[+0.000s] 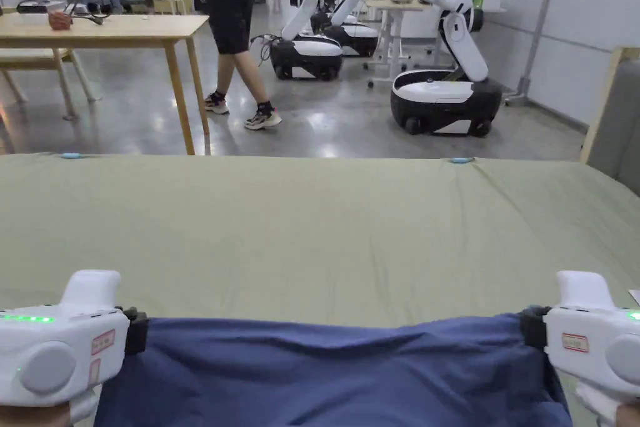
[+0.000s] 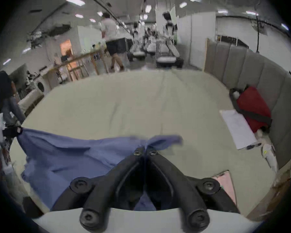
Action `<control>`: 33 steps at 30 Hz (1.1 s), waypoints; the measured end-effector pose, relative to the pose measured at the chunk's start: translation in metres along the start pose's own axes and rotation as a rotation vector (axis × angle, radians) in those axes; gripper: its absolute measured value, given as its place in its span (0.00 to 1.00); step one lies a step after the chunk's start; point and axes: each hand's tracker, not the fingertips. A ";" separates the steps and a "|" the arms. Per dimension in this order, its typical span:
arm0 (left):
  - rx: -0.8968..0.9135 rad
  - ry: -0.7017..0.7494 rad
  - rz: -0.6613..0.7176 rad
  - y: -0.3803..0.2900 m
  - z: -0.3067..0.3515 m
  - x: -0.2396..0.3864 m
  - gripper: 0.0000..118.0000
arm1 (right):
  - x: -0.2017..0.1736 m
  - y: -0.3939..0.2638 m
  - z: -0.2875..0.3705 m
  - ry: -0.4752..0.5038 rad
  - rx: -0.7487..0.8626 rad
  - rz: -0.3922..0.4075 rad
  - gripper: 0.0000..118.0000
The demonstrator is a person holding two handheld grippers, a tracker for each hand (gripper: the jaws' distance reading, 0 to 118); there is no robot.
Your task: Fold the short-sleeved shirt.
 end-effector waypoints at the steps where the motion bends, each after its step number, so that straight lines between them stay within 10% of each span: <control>1: 0.026 -0.010 0.005 -0.006 0.021 0.000 0.05 | 0.003 -0.007 0.022 0.022 0.024 0.001 0.02; 17: -0.186 0.024 -0.005 -0.164 0.073 -0.017 0.08 | 0.018 -0.159 0.084 -0.036 -0.149 -0.019 0.02; 20: -0.066 0.023 -0.064 -0.137 0.086 0.011 0.75 | -0.005 -0.134 0.108 -0.060 0.052 0.001 0.36; 22: 0.068 0.021 -0.076 -0.115 0.096 0.034 0.84 | -0.026 -0.116 0.126 0.031 0.206 0.001 0.78; 25: 0.215 0.040 -0.099 -0.093 0.098 0.058 0.84 | -0.062 -0.097 0.145 0.147 0.366 0.004 0.87; 28: 0.294 0.120 -0.171 -0.091 0.096 0.082 0.77 | -0.090 -0.090 0.147 0.161 0.363 0.026 0.73; 29: 0.287 0.126 -0.183 -0.091 0.096 0.085 0.62 | -0.096 -0.092 0.147 0.156 0.383 0.047 0.47; 30: 0.286 0.126 -0.188 -0.092 0.095 0.089 0.26 | -0.104 -0.093 0.146 0.104 0.397 0.075 0.05; 31: 0.274 0.116 -0.197 -0.093 0.093 0.090 0.05 | -0.109 -0.095 0.145 0.046 0.409 0.097 0.02; 33: 0.232 0.102 -0.195 -0.098 0.090 0.087 0.04 | -0.110 -0.094 0.147 0.104 0.407 0.088 0.02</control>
